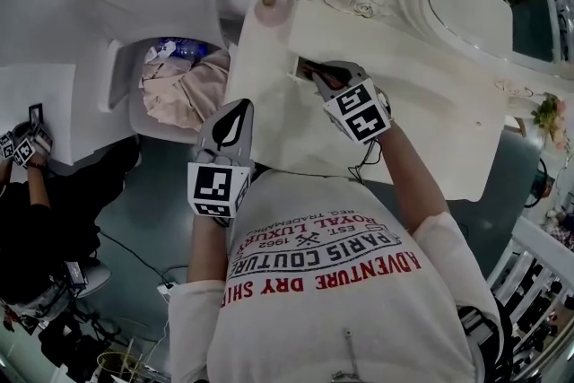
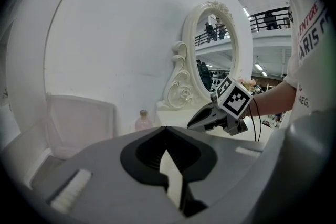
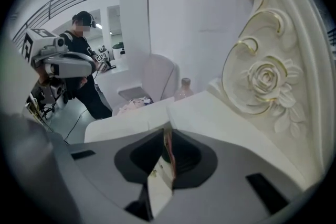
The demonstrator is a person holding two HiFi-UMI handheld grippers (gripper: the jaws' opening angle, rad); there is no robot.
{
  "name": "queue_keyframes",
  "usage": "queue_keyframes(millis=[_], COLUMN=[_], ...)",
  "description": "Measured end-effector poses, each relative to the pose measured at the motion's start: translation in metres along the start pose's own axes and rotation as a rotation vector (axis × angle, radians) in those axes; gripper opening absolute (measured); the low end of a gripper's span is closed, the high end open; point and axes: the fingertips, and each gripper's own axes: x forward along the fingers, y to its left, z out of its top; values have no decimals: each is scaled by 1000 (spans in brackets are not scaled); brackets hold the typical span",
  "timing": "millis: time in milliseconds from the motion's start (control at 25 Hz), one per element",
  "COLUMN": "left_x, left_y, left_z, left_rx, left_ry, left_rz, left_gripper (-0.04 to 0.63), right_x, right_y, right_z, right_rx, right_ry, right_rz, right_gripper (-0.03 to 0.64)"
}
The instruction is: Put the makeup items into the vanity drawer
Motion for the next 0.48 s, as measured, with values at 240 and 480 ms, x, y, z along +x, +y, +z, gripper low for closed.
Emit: queue_keyframes(millis=[240,480], left_x=[5,13], left_y=[-12,-30], left_z=[22,44], left_rx=[49,103], left_ry=[-37,-72], left_rz=[-61,-130], left_gripper=[11,11], right_x=[-33,-83], right_y=[-10,-20], right_z=[4,4], right_rx=[163,274], right_ry=[-88,-208], right_rz=[-73,-161], right_gripper=[37,11])
